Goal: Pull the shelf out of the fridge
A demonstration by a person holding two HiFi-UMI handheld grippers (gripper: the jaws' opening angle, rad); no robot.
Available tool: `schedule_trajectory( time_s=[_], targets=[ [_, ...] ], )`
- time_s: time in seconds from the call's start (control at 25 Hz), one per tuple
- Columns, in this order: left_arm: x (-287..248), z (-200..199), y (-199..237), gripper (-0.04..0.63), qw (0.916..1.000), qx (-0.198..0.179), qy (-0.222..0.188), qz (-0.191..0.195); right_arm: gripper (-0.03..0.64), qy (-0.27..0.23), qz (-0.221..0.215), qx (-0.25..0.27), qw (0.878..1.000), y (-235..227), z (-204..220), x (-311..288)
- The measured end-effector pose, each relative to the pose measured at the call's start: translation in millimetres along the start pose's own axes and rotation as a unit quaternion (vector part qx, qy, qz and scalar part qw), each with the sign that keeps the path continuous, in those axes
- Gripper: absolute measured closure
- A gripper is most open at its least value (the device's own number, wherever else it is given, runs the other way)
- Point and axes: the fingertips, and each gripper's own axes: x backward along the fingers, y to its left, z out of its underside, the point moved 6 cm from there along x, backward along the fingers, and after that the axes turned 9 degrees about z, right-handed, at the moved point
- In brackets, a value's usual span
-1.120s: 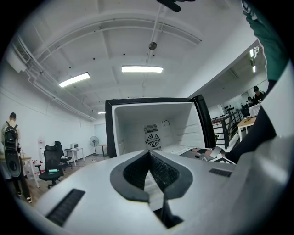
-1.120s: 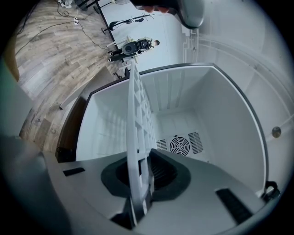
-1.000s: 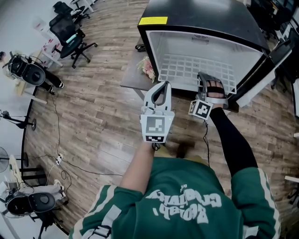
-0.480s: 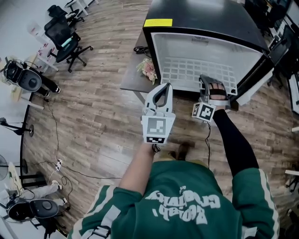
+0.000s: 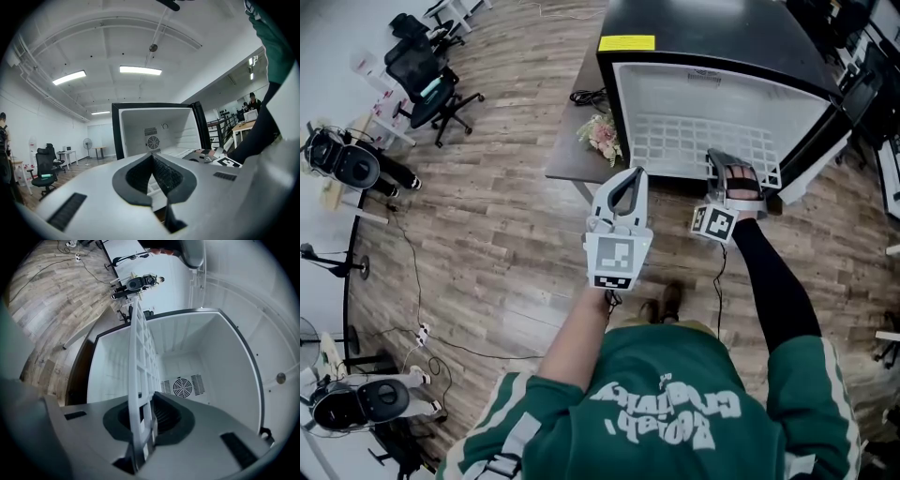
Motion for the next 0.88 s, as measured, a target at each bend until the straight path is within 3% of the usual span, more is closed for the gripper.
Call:
schedule_trajectory(
  time_s=[0.88],
  targets=[
    [6, 3, -8, 0.58, 0.9999, 0.008, 0.002, 0.009, 0.56, -0.003, 0.002, 0.001, 1.0, 0, -1, 24]
  ],
)
